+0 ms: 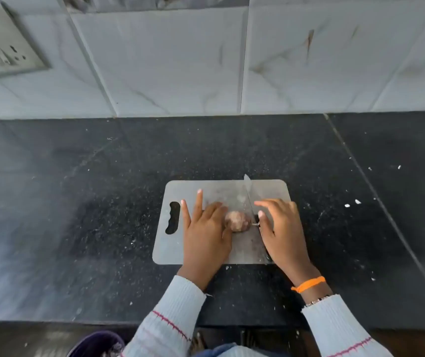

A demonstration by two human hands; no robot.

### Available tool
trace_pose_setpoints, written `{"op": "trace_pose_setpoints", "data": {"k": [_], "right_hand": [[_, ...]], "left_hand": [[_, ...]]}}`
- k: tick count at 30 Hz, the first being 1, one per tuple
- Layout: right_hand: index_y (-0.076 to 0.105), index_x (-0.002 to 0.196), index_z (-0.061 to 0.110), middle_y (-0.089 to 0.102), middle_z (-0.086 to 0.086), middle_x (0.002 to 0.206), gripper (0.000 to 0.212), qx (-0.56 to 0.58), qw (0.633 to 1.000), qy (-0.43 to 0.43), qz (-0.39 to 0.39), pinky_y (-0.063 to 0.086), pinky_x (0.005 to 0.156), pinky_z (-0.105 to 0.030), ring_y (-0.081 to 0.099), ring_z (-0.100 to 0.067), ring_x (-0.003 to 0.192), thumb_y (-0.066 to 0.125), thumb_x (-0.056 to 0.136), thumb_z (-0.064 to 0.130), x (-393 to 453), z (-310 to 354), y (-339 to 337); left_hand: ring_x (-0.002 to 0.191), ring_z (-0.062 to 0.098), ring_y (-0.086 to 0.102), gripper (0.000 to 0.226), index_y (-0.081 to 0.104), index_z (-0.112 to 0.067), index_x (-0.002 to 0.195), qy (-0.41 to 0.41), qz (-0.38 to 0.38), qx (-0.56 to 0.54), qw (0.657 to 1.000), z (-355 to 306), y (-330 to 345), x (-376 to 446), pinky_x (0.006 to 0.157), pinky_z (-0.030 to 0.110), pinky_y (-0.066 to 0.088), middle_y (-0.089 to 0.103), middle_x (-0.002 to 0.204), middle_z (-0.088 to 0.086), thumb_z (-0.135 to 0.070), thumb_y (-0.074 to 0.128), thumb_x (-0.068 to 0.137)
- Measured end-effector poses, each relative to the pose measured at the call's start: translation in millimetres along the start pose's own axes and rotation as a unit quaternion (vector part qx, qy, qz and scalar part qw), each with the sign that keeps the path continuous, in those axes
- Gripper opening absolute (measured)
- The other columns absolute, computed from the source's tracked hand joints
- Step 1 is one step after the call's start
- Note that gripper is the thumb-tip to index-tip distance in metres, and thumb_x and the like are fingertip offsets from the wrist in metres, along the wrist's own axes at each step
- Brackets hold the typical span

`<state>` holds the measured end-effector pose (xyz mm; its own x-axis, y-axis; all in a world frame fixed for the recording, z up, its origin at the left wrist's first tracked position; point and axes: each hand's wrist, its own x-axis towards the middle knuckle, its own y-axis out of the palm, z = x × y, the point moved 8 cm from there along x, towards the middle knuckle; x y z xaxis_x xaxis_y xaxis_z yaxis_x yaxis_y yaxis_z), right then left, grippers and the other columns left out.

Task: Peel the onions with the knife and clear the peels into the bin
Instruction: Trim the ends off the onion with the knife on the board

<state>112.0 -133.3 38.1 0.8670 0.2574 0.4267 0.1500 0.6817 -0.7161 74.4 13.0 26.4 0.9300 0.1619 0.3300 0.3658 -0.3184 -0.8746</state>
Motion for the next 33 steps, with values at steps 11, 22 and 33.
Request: {"op": "trace_pose_setpoints", "data": {"k": [11, 22, 33], "right_hand": [[0.064, 0.092, 0.015, 0.053, 0.003, 0.096, 0.010, -0.009, 0.989, 0.094, 0.117, 0.041, 0.068, -0.020, 0.054, -0.015, 0.087, 0.067, 0.083, 0.015, -26.5, -23.8, 25.1], [0.055, 0.092, 0.016, 0.049, 0.002, 0.100, 0.020, -0.034, 0.987, 0.116, 0.109, 0.042, 0.058, -0.021, 0.053, -0.015, 0.080, 0.070, 0.081, 0.015, -22.5, -19.9, 29.6], [0.055, 0.108, 0.013, 0.056, -0.001, 0.096, 0.035, -0.011, 0.981, 0.161, 0.110, 0.033, 0.062, -0.019, 0.057, -0.018, 0.086, 0.071, 0.077, 0.014, -14.3, -24.7, 37.4]], "left_hand": [[0.118, 0.030, 0.058, 0.044, 0.054, -0.016, 0.084, 0.007, 0.027, 0.080, 0.996, -11.7, 16.4, 2.4, 0.112, 0.049, -0.004, 0.068, 0.079, -0.001, -0.005, 0.081, 0.050], [0.122, 0.035, 0.044, 0.051, 0.054, -0.008, 0.121, -0.086, 0.060, -0.054, 0.993, 17.6, 12.2, 0.7, 0.102, 0.041, 0.035, 0.049, 0.130, 0.011, -0.010, 0.073, 0.073], [0.098, 0.023, 0.053, 0.055, 0.056, -0.015, 0.117, -0.150, 0.018, -0.150, 0.977, 33.4, 4.6, 0.1, 0.080, 0.022, 0.034, 0.055, 0.111, 0.004, -0.006, 0.074, 0.066]]}}
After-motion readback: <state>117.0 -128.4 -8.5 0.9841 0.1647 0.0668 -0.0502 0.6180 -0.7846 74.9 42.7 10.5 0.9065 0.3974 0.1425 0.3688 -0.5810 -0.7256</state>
